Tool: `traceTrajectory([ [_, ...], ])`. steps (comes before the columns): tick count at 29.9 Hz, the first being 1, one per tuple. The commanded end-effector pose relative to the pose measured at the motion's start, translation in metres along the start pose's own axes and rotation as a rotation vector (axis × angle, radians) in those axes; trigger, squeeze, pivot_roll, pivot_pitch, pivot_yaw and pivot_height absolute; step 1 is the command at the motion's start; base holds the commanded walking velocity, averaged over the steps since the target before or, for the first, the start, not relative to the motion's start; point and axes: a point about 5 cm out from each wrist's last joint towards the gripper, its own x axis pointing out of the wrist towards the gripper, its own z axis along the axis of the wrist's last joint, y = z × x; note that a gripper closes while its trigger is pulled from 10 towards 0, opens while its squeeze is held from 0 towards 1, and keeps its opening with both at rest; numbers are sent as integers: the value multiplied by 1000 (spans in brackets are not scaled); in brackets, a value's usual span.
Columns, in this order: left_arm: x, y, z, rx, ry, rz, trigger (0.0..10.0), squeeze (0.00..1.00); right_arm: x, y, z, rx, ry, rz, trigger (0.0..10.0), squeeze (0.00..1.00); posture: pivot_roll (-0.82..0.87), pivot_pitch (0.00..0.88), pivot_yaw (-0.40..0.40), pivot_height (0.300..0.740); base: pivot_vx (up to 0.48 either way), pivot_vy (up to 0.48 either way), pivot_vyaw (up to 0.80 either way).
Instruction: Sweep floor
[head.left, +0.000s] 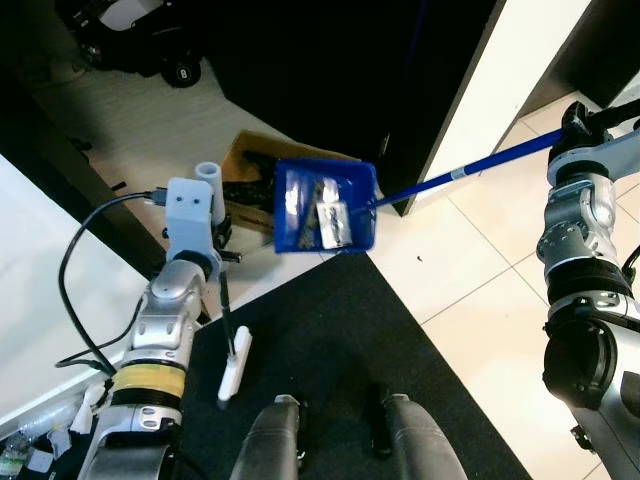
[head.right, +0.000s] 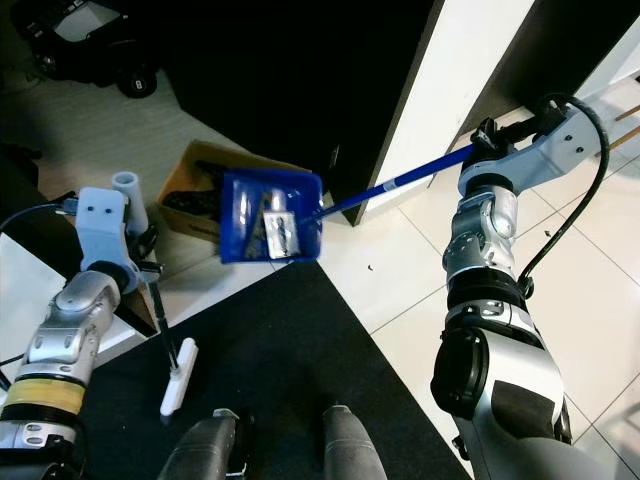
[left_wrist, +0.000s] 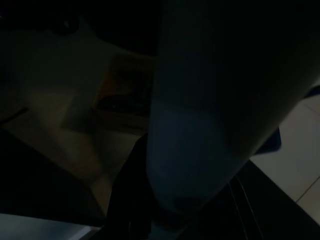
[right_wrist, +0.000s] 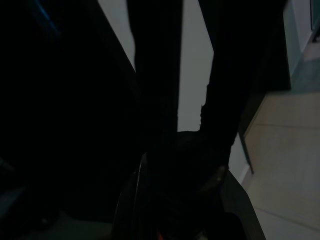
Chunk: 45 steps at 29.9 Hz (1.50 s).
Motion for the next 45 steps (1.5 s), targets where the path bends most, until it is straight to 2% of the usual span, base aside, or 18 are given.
traceTrajectory([
  [1, 1, -13, 4, -62, -46, -28, 10000, 0, 4, 2, 15, 13, -78, 2, 10000, 0, -9, 131, -22, 740, 0, 0, 0],
  [5, 1, -21, 8, -69, -95, -27, 10000, 0, 6, 6, 18, 9, -97, 19, 10000, 0, -13, 117, -24, 740, 0, 0, 0],
  [12, 2, -21, 8, -63, -133, 37, 10000, 0, 9, 15, 22, -8, -102, 64, 10000, 0, -17, 72, -46, 740, 0, 0, 0],
  [13, 5, -21, 9, -65, -149, 84, 10000, 0, 10, 23, 19, -16, -84, 112, 10000, 0, -17, 25, -62, 740, 0, 0, 0],
  [16, 6, -20, 9, -72, -151, 104, 10000, 0, 10, 27, 17, -25, -68, 140, 10000, 0, -17, 25, -62, 740, 0, 0, 0],
  [19, 6, -17, 4, -50, -165, 147, 10000, 0, 3, 32, 1, -61, -12, 188, 10000, 0, -19, 0, -66, 740, 0, 0, 0],
  [28, 6, -14, 3, -38, -166, 166, 10000, 0, -4, 29, -11, -63, 18, 193, 10000, 0, -12, 0, -58, 740, 0, 0, 0],
  [40, 7, -19, -12, -47, -114, 179, 10000, 0, -12, 32, -27, -67, 71, 217, 10000, 0, -9, 1, -51, 740, 0, 0, 0],
  [42, 6, -23, -16, -54, -103, 151, 10000, 0, -15, 31, -32, -79, 86, 220, 10000, 0, -8, 9, -53, 740, 0, 0, 0],
  [45, 5, -24, -17, -46, -99, 139, 10000, 0, -12, 34, -28, -78, 75, 224, 10000, 0, -11, 18, -51, 740, 0, 0, 0],
])
